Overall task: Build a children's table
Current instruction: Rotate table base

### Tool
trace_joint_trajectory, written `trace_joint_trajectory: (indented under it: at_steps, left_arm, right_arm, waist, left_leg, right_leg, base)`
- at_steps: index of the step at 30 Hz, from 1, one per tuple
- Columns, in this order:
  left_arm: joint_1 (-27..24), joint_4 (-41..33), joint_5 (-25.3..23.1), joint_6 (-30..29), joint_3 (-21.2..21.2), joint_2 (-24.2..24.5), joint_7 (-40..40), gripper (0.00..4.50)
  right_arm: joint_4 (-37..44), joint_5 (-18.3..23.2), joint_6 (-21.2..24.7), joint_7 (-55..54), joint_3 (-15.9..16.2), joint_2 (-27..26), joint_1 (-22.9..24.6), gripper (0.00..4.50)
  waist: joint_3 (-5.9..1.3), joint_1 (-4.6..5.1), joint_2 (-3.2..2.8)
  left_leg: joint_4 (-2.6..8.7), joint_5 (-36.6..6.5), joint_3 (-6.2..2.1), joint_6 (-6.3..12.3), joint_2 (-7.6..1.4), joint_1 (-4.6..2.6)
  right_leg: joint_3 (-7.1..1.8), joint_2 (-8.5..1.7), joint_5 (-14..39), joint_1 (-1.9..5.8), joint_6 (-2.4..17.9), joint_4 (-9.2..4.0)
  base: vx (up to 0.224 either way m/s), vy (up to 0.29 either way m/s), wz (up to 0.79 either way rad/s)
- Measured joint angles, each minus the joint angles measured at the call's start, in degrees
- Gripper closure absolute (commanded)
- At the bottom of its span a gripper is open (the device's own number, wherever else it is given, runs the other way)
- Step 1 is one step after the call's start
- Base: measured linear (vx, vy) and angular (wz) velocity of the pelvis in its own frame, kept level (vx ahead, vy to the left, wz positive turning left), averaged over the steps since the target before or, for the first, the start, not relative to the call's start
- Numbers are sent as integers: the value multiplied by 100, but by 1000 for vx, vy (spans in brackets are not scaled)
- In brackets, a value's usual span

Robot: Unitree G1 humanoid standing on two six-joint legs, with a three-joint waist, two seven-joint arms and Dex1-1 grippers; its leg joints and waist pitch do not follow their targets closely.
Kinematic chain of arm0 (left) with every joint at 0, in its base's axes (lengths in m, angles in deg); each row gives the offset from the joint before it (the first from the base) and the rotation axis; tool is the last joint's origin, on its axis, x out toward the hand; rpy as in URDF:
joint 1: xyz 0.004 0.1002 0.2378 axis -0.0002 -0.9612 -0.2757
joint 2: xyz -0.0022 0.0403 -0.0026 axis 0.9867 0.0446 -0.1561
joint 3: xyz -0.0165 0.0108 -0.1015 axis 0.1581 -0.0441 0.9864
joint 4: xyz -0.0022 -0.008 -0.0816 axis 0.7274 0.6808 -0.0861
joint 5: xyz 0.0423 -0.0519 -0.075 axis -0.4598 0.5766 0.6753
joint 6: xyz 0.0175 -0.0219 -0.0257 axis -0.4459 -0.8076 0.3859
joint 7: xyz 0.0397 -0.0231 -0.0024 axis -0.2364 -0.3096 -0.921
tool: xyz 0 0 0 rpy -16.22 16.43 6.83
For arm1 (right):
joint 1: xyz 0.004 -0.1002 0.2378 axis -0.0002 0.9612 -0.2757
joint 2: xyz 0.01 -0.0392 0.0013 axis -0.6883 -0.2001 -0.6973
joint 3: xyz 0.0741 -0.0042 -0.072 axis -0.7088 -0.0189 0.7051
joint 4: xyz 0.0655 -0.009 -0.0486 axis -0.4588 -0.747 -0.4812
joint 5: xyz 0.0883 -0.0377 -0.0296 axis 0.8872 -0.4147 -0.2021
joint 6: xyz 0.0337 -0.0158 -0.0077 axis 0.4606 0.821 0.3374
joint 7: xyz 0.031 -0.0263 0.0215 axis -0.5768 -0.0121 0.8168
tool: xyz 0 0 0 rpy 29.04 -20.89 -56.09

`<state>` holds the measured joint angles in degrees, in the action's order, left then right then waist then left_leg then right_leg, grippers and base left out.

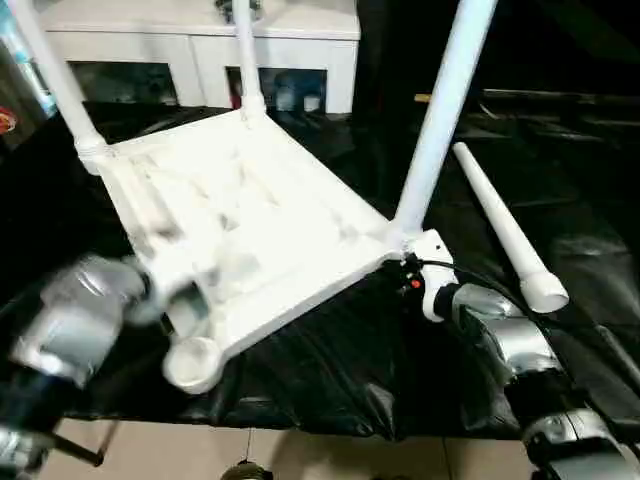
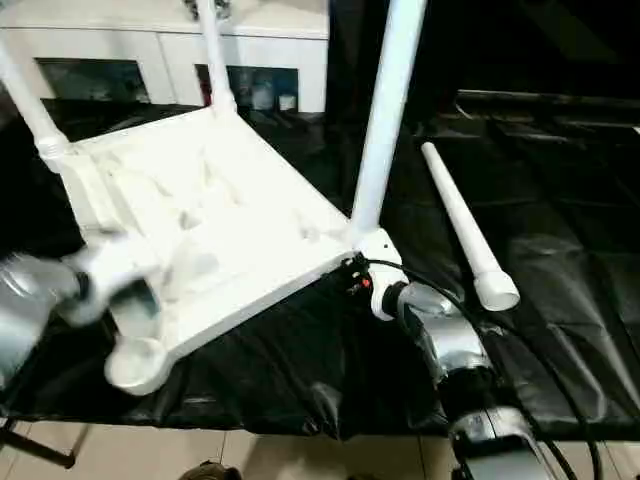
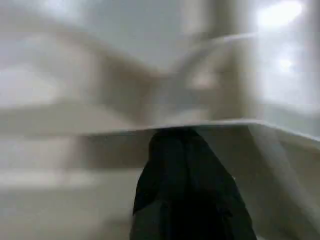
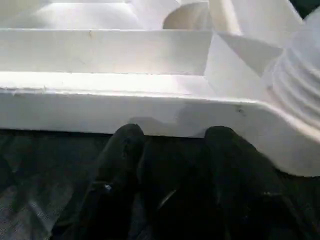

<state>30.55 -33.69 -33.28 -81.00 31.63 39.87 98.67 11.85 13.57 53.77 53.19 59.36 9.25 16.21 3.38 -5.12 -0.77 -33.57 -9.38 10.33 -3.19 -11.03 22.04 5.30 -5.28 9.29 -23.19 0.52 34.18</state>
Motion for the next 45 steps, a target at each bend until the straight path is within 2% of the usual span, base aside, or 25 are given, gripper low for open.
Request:
trace_joint_trajectory:
  at_steps: [2,4,5,7,12,13,16,20,25,29,38,42,44,45]
  left_arm:
    - [-42,-145,88,-15,-62,-3,158,450]
    - [-68,-239,168,1,-99,-17,283,450]
    - [-94,-307,250,8,-119,-35,392,450]
    - [-118,-451,372,-9,-205,-86,513,450]
    - [-25,-633,432,-122,-518,-617,553,450]
    - [-6,-634,433,-113,-581,-710,549,450]
    - [139,-500,432,-6,-771,-1037,441,450]
    - [398,157,364,490,-787,-1652,-101,450]
    - [701,795,190,1120,-757,-2003,-803,450]
    - [801,1319,82,1701,-641,-2074,-1316,450]
    - [802,1836,90,2304,-269,-2222,-1904,450]
    - [801,1760,399,2483,97,-2520,-2027,450]
    - [801,1520,685,2450,399,-2717,-2147,450]
    - [815,1414,813,2423,489,-2783,-2160,450]
  right_arm:
    - [-198,-25,-144,-30,0,-50,-109,280]
    - [-357,-34,-252,-65,-5,-63,-183,280]
    - [-460,-40,-309,-84,-13,-61,-231,305]
    - [-569,-46,-339,-103,-18,-68,-300,316]
    - [-856,-110,-561,-139,-66,-110,-431,352]
    - [-859,-121,-577,-139,-66,-125,-434,372]
    - [-981,-157,-662,-137,-65,-151,-493,391]
    - [-1008,-160,-770,-137,-61,-145,-503,428]
    - [-1015,-171,-878,-157,-76,-112,-502,445]
    - [-799,-163,-882,-214,-146,20,-381,445]
    - [-88,-32,-632,-576,-639,469,-198,445]
    - [-34,4,-182,-906,-864,581,-155,445]
    - [-111,21,50,-1117,-1014,662,-232,418]
    - [-177,21,101,-1195,-1047,731,-301,418]
  waist:
    - [0,15,0]
    - [0,25,0]
    - [-1,34,1]
    - [-1,37,2]
    - [-2,39,3]
    - [-2,48,3]
    - [-2,62,3]
    - [-2,46,3]
    - [-2,35,2]
    - [-2,8,2]
    - [-2,0,3]
    - [-2,-13,2]
    - [-1,-18,1]
    - [-1,-18,1]
  left_leg:
    - [0,0,0,0,0,-2]
    - [-1,0,0,0,0,-4]
    - [-2,0,1,-1,0,-4]
    - [-3,1,1,-1,0,-4]
    - [-5,1,7,-1,0,-4]
    - [-6,1,7,-1,0,-5]
    - [-6,1,7,-1,-1,-5]
    - [-12,1,6,-1,-1,-5]
    - [-12,1,3,-2,-1,-9]
    - [-14,2,0,-2,-1,-7]
    - [-24,2,0,-2,-1,-1]
    - [-25,2,1,-2,-1,3]
    - [-30,2,1,-1,-1,5]
    - [-31,2,3,-2,0,4]
  right_leg:
    - [0,0,0,0,0,4]
    - [0,0,0,0,0,4]
    - [-1,0,-1,0,1,4]
    - [-2,0,-1,0,1,4]
    - [-5,0,0,0,1,4]
    - [-6,0,0,0,1,4]
    - [-6,1,0,-2,1,6]
    - [-6,1,-2,-2,3,17]
    - [-5,1,-5,-2,6,24]
    - [-2,1,-7,-2,8,26]
    - [-3,1,-8,-2,8,26]
    - [-3,0,-8,-2,8,24]
    - [-3,-1,-8,-2,9,25]
    - [-3,-2,-8,-2,9,25]
  base:
    - [0,0,0]
    - [0,0,0]
    - [0,0,0]
    - [0,0,0]
    - [0,0,0]
    - [0,0,0]
    - [0,0,0]
    - [0,0,0]
    - [0,0,0]
    - [0,0,0]
    - [0,0,0]
    - [0,0,0]
    - [0,0,0]
    - [0,0,0]
